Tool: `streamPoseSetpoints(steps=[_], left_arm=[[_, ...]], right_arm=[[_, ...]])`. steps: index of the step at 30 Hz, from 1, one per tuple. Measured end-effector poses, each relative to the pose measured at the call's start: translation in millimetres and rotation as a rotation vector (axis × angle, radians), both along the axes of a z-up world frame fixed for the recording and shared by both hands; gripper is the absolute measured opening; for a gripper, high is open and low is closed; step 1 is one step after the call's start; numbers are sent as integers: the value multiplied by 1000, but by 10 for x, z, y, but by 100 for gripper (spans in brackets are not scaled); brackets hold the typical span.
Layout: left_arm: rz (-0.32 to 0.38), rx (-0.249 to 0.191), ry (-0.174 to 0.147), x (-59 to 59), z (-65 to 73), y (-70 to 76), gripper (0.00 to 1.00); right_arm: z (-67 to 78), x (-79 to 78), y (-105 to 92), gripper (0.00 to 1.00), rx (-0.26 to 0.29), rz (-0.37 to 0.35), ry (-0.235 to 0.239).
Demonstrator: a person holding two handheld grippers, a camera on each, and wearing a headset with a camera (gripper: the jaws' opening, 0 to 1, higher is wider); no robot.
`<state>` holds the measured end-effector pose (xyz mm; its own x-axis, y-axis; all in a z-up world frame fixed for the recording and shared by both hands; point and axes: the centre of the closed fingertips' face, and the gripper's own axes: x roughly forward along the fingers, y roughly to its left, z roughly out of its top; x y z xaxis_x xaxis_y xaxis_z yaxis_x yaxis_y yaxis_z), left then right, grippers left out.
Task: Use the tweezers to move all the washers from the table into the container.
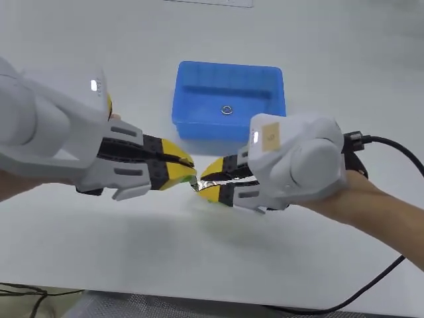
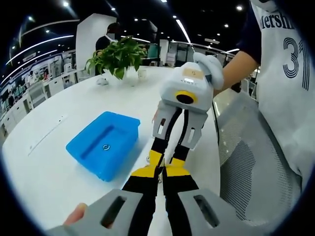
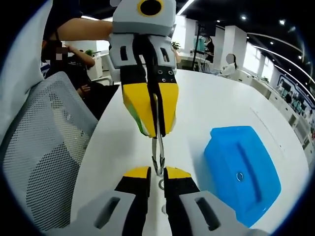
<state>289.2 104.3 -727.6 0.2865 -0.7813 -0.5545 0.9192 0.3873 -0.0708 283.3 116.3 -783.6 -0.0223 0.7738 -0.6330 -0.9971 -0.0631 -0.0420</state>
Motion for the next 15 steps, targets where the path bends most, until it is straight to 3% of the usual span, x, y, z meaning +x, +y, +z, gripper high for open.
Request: streamPoseSetpoints(steps=[3, 7, 11, 15], left_arm=[[-5, 2, -3, 9, -1, -4, 7], [-22, 3, 1, -9, -3, -15, 7], [-31, 4, 5, -9, -2, -25, 7], [-34, 7, 8, 2, -1, -24, 7]], right_arm=[[-23, -7, 27, 13, -16, 30, -22], [-28, -6, 73, 17, -12, 49, -14], [24, -20, 140, 14, 14, 84, -17], [-6, -32, 145, 11, -6, 116, -26]])
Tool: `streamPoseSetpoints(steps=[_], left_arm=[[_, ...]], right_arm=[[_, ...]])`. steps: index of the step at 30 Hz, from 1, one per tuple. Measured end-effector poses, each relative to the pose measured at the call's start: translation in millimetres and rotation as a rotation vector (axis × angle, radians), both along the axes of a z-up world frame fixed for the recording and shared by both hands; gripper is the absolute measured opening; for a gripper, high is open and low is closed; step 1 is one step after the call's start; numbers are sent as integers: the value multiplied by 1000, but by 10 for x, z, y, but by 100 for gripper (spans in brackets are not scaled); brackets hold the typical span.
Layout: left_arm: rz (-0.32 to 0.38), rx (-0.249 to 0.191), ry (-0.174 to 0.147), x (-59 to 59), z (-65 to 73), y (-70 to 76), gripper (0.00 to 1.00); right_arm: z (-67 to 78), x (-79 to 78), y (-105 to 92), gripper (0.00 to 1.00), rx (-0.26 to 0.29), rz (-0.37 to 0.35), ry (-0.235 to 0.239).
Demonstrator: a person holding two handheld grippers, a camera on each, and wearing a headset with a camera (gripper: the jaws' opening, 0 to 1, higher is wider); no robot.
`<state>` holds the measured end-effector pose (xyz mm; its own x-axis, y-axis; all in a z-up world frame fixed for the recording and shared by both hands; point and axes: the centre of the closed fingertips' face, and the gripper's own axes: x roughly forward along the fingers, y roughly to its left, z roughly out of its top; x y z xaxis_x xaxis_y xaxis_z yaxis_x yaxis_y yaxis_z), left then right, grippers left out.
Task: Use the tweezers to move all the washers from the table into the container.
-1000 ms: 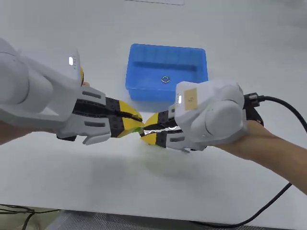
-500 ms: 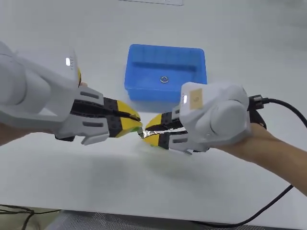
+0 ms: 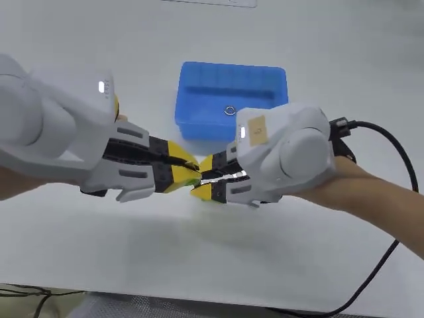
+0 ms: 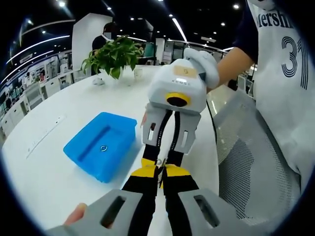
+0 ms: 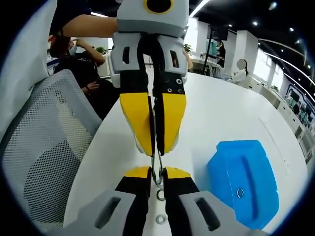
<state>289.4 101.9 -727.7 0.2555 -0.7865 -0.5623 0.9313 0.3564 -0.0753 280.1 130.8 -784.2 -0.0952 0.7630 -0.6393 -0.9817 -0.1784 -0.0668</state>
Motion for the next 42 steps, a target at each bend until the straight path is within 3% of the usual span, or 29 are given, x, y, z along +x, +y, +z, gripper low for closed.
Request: streamPoseSetpoints(steps=[7, 12, 22, 30, 35, 42], left_arm=[[-5, 4, -2, -5, 3, -9, 7], [-18, 8, 4, -15, 23, 18, 7], [-33, 11, -12, 14, 257, -16, 7], [-55, 19, -67, 71, 514, -16, 7], [-78, 20, -119, 159, 676, -22, 7], [-97, 25, -187, 399, 883, -69, 7]], right_arm=[[-2, -8, -12, 9, 10, -10, -8], [16, -24, -8, 9, 23, -31, 14], [240, 44, -15, 9, 57, -59, -5], [521, 142, -17, 9, 92, -80, -51], [745, 265, -47, 9, 119, -93, -98], [942, 525, -77, 10, 141, -117, -149]])
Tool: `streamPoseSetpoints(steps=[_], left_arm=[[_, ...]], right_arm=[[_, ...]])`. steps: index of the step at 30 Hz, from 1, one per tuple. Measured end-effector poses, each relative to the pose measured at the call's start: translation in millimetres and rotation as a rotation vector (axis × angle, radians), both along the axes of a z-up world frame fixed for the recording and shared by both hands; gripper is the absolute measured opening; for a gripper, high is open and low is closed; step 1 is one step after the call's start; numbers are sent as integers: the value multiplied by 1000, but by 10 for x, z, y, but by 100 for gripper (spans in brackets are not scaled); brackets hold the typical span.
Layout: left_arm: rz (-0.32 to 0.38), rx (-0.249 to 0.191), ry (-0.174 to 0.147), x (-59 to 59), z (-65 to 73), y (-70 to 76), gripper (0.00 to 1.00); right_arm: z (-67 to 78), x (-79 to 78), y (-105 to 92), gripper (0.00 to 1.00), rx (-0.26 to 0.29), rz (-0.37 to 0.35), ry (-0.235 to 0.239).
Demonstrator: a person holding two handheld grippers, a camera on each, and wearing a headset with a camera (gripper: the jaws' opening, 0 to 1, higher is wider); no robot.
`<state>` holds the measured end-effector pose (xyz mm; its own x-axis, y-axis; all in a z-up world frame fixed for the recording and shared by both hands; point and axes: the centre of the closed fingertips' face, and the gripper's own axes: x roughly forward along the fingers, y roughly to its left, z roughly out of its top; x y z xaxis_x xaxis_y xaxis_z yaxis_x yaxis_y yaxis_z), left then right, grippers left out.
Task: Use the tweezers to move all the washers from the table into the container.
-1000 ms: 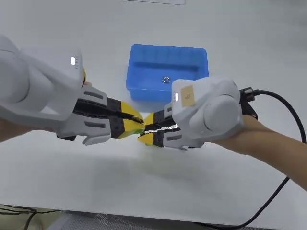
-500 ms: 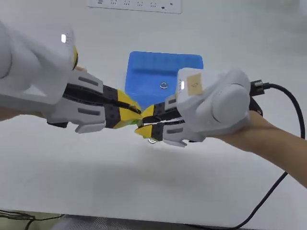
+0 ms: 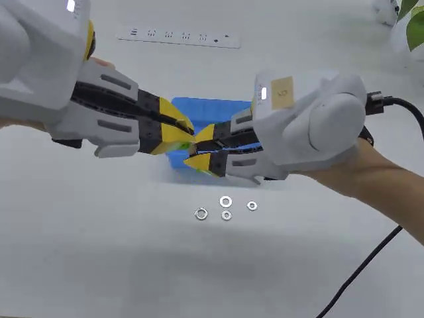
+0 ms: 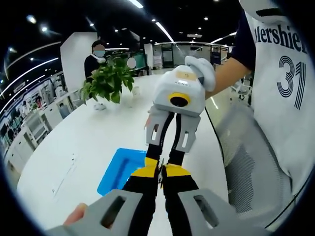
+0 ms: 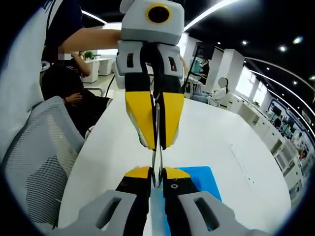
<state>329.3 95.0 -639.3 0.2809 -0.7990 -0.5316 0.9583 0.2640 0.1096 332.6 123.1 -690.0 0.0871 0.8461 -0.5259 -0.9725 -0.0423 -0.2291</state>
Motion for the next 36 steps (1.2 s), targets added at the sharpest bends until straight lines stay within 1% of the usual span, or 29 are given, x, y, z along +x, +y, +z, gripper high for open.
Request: streamPoseSetpoints(steps=[1, 4, 8, 10, 11, 12, 14, 16, 17, 18, 19, 20, 22, 23, 27, 30, 36], left_arm=[[-6, 5, -14, 42, 23, -11, 7], [-16, 15, -35, 151, 53, -23, 7], [-21, 18, -55, 309, 80, -24, 7], [-21, 20, -61, 359, 73, -20, 7], [-17, 23, -58, 408, 53, -18, 7], [-13, 26, -50, 454, 23, -19, 7], [-8, 25, -41, 533, -43, -25, 7], [-1, 27, -27, 609, -130, -16, 7], [-2, 28, -26, 640, -154, -4, 7], [2, 28, -22, 688, -209, 5, 7], [11, 24, -9, 708, -243, 4, 7], [11, 26, -4, 730, -300, -2, 7], [18, 26, 5, 763, -374, -7, 7], [20, 28, 15, 775, -431, -11, 7], [35, 42, 50, 814, -594, -4, 7], [40, 57, 66, 838, -696, 10, 7], [55, 63, 91, 893, -838, 42, 7]], right_arm=[[18, 53, -4, 10, 3, -5, -3], [54, 170, -5, 10, 0, -12, -25], [86, 334, -3, 10, 8, -26, -38], [78, 398, 5, 10, 12, -34, -40], [59, 446, 13, 10, 14, -37, -39], [24, 533, 28, 10, 14, -38, -36], [-42, 609, 45, 10, 12, -41, -28], [-123, 673, 51, 10, 2, -51, -15], [-154, 690, 54, 10, 0, -49, -13], [-188, 709, 56, 10, -3, -52, -6], [-228, 730, 55, 10, -9, -54, 0], [-268, 746, 52, 10, -13, -54, 4], [-393, 819, 44, 10, -25, -56, 17], [-458, 840, 42, 10, -32, -56, 28], [-623, 845, 61, 10, -50, -45, 55], [-721, 851, 81, 10, -61, -40, 66], [-854, 863, 83, 10, -68, -39, 89]])
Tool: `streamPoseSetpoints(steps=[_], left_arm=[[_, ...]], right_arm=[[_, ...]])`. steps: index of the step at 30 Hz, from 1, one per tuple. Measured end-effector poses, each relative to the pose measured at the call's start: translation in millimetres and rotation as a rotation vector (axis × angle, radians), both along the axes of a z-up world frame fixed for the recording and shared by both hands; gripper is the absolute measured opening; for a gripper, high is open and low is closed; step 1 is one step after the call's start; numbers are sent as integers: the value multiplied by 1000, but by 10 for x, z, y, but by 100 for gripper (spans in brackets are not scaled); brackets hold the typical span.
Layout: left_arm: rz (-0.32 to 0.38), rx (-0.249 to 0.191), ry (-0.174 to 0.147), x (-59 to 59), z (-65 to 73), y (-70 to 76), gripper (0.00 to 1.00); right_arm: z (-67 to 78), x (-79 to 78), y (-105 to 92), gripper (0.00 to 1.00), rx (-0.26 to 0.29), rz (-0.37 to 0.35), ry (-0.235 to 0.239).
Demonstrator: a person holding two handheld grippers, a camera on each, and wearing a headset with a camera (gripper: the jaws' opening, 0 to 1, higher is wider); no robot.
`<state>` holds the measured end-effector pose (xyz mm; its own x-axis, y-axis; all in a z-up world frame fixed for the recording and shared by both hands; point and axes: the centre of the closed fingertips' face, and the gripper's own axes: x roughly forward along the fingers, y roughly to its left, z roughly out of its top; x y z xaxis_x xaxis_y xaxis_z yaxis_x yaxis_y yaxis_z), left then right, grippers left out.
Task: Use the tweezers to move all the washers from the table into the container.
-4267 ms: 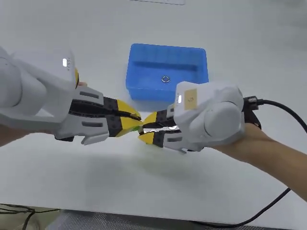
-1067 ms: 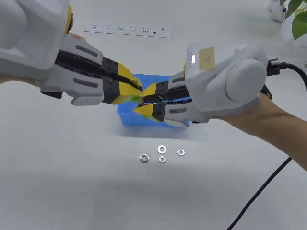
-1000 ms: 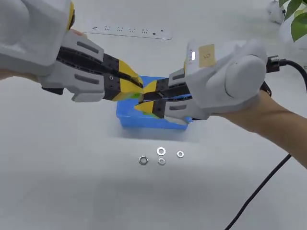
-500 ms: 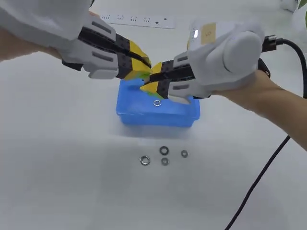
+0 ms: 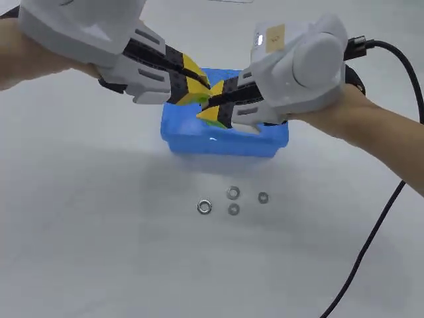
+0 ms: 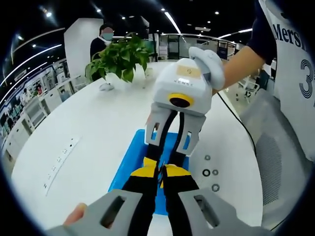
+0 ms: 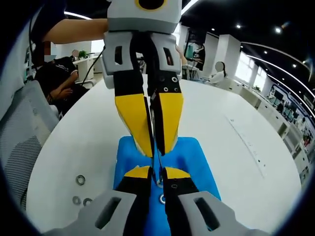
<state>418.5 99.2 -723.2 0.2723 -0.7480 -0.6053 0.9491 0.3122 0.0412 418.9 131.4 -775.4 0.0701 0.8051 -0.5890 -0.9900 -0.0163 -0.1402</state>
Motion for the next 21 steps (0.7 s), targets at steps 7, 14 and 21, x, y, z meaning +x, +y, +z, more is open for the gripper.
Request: streamPoseSetpoints(steps=[7, 14, 21], left_arm=[[15, -12, 13, 24, -28, -20, 8], [8, -1, 16, 4, -31, -23, 7], [0, 3, -19, -43, 115, -10, 7]], right_arm=[[-46, 14, -35, 10, 8, -17, 19], [-35, 2, -50, 13, -9, -11, 7], [123, 2, -64, 14, 6, -13, -20]])
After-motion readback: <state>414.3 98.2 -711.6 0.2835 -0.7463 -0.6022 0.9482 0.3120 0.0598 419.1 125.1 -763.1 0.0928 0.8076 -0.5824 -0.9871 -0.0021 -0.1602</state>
